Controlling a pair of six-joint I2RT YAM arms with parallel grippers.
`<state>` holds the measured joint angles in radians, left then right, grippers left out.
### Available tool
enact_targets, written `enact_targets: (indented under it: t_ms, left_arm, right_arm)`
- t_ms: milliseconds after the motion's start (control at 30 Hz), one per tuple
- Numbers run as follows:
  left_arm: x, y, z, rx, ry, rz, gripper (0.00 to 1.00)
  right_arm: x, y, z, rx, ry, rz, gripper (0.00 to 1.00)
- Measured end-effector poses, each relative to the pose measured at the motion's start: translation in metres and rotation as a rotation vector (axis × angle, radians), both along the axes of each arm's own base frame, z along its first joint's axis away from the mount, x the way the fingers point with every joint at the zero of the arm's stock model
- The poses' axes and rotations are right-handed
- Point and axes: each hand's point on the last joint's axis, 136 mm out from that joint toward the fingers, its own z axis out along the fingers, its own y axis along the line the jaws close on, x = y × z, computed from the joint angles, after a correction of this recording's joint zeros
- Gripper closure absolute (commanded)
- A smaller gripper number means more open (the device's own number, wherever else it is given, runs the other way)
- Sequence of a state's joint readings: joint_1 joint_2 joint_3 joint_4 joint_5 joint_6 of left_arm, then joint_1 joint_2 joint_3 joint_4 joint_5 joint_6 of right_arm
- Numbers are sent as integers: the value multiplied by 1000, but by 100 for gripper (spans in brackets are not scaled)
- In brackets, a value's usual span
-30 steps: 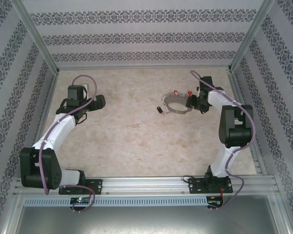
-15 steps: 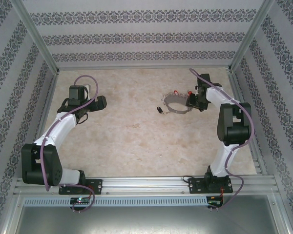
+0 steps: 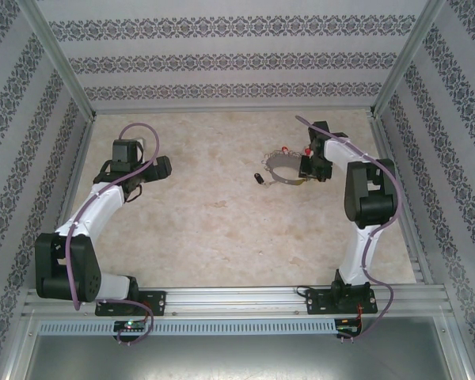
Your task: Put the keys on the keyring
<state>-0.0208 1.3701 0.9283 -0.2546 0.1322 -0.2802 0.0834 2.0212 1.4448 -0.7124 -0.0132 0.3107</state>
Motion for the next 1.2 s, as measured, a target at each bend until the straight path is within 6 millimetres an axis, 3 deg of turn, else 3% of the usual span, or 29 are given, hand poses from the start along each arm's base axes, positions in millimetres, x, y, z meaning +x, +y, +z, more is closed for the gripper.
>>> enact_targets:
  t_ms: [267, 467, 867, 1033, 1200]
  left_arm:
    - [-1, -2, -1, -2, 3, 8, 0]
    - [-1, -2, -1, 4, 3, 10, 0]
    - [-5, -5, -4, 8, 6, 1, 0]
    - [-6, -15, -4, -44, 11, -20, 0]
    - [-8, -31, -3, -161, 29, -27, 0]
  right_arm:
    - [-5, 12, -1, -70, 11, 73, 63]
    - [-7, 1, -9, -106, 32, 85, 71]
    - [-3, -7, -8, -133, 21, 127, 99]
    - [0, -5, -8, -107, 10, 137, 100]
    - [1, 11, -5, 0, -5, 120, 100]
